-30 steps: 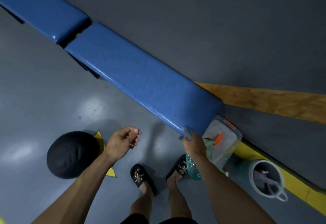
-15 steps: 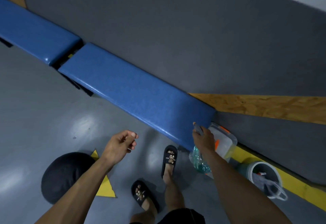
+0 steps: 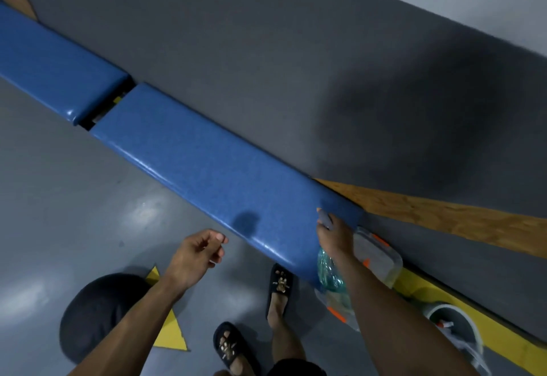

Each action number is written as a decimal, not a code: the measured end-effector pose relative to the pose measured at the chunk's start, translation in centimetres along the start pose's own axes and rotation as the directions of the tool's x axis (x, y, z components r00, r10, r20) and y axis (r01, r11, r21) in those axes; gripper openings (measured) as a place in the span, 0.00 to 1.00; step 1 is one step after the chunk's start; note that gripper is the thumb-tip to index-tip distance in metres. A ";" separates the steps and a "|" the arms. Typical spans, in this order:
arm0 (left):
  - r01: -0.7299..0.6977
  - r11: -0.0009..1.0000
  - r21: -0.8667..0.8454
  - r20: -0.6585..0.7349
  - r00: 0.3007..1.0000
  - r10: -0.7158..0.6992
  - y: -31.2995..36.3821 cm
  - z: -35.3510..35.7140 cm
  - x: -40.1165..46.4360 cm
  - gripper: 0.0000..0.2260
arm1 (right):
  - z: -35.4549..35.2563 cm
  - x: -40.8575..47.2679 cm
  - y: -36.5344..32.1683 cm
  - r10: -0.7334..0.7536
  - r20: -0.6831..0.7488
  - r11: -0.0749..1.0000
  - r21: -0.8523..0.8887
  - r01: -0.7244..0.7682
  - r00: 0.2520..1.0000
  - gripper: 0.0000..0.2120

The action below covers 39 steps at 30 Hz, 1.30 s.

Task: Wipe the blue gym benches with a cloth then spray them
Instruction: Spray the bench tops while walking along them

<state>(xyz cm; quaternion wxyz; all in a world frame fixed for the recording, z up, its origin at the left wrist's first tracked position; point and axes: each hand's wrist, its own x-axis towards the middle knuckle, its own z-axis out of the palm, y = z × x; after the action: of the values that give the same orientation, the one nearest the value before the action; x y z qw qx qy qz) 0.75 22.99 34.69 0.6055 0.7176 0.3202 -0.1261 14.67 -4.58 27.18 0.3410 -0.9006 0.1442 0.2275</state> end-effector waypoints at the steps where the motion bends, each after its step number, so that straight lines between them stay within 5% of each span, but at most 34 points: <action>1: 0.007 1.000 0.004 -0.001 1.000 -0.007 0.2 0.3 0.4 0.10 | 0.1 0.7 -0.6 -0.006 0.016 1.000 0.011 0.005 1.000 0.06; 14: 0.067 0.997 -0.029 -0.068 0.995 -0.069 1.1 0.4 2.4 0.11 | 4.1 4.8 -6.2 -0.031 0.092 0.989 -0.139 0.044 0.995 0.08; 26: 0.131 0.982 -0.133 -0.136 0.979 -0.149 -2.2 -2.9 1.7 0.10 | 10.6 -0.9 -3.7 -0.181 0.407 0.888 -0.324 0.327 0.895 0.09; 31: 0.135 0.980 -0.149 -0.150 0.976 -0.158 -3.2 -4.4 2.2 0.10 | 11.9 -1.9 -3.9 -0.119 0.378 0.889 -0.371 0.268 0.918 0.09; 39: 0.133 0.977 -0.165 -0.126 0.980 -0.154 -3.3 -6.6 3.3 0.11 | 10.4 3.7 -8.9 -0.069 0.210 0.977 -0.182 0.109 0.975 0.06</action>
<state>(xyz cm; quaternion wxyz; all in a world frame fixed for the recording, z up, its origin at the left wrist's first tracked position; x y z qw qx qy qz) -0.14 30.45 31.79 0.6255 0.6500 0.4212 -0.0943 18.27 8.54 23.28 0.2750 -0.9072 0.0455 0.3150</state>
